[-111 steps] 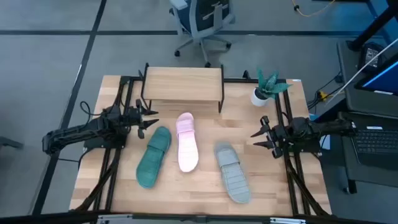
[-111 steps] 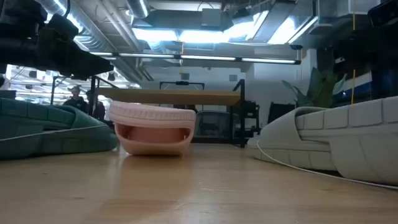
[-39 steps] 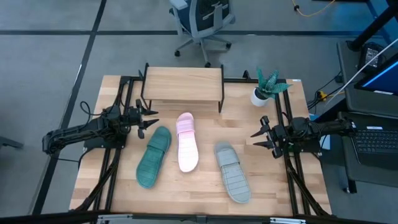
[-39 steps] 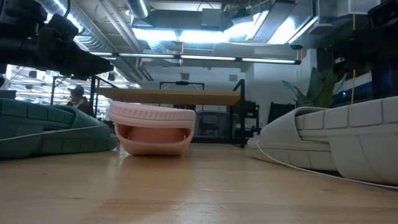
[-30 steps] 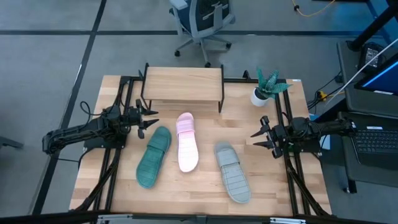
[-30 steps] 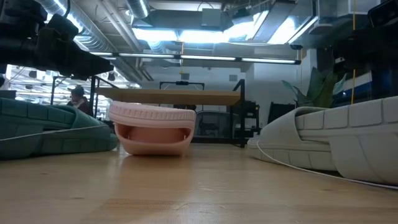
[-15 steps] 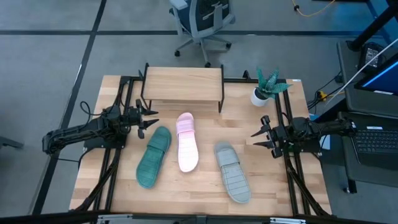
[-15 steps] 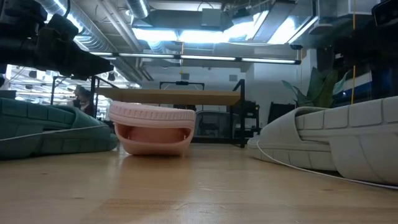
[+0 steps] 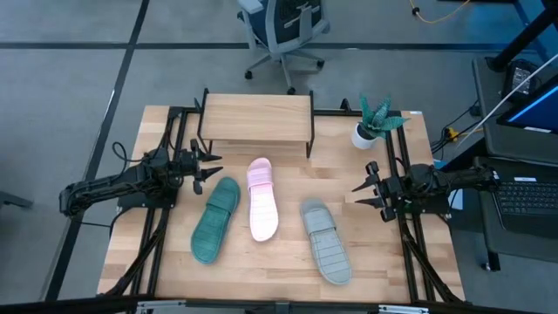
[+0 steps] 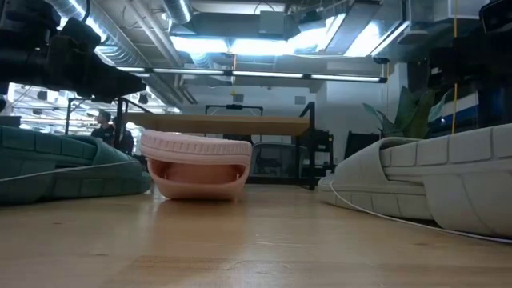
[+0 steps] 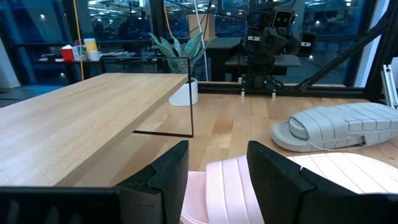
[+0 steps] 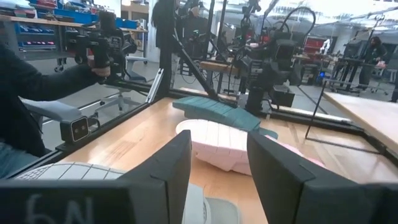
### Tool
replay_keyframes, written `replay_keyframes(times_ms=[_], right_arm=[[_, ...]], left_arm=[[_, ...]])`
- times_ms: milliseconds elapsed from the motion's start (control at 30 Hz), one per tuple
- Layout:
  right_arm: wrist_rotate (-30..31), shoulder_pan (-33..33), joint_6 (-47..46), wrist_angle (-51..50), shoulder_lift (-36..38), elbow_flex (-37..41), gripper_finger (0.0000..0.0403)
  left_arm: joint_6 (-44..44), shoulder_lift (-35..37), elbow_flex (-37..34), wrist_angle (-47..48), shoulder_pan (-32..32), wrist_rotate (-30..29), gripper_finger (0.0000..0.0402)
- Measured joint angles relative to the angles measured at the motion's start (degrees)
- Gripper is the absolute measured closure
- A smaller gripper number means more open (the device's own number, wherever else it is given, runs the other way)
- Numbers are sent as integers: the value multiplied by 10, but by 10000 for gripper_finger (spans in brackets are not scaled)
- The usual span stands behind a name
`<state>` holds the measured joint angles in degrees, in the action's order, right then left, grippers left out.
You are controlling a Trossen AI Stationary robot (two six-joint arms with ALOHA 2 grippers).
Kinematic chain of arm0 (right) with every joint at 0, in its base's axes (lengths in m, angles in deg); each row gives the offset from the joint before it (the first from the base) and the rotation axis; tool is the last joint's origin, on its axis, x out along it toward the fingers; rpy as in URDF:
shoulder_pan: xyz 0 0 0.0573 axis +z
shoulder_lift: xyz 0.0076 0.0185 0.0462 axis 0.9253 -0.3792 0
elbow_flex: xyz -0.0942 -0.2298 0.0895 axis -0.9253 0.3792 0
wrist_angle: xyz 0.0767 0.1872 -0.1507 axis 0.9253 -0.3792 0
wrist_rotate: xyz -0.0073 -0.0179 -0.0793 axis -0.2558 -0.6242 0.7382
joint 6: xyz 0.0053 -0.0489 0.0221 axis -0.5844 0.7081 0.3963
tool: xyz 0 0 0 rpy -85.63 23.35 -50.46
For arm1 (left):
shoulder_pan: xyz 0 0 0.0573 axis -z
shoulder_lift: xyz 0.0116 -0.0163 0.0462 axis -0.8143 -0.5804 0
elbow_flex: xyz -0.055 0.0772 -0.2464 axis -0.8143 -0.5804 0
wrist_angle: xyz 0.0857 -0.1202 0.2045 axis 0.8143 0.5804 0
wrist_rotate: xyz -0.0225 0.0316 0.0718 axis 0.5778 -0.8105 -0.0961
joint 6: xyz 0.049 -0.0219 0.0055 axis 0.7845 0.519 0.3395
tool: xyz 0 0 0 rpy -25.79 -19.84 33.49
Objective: Pick and place slippers onto the shelf
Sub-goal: Put the pair of gray slippers on the shelf
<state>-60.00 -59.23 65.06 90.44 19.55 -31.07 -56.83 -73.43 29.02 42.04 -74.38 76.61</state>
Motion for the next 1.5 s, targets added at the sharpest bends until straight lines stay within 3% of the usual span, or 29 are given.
replay_keyframes(times_ms=[100, 267, 333, 600, 733, 967, 1167, 1333, 1500], right_arm=[[0, 0, 0, 10, 0, 0, 244], [3, 0, -10, 16, 0, 0, 244], [3, 0, -10, 17, 0, 0, 244], [4, 0, -34, 8, 0, 0, 244], [10, 0, -85, -17, 0, 0, 244], [30, 0, -90, -20, -14, 0, 247], [30, 0, -87, -20, -37, 0, 296], [29, 0, -105, -17, -46, 0, 347], [29, 0, -112, 8, -45, 0, 373]], left_arm=[[-3, 0, 0, -1, 0, 24, 245], [-3, 0, 0, -21, 1, 170, 245], [-4, 0, 0, -29, 0, 192, 245], [-5, 0, 0, -32, 0, 165, 269], [-8, 0, 0, -30, 0, 142, 300], [-9, 0, 0, -12, 0, 117, 359], [1, 0, 0, -12, 0, 120, 398], [1, 0, 0, -12, 0, 121, 390], [1, 0, 0, -12, 0, 121, 386]])
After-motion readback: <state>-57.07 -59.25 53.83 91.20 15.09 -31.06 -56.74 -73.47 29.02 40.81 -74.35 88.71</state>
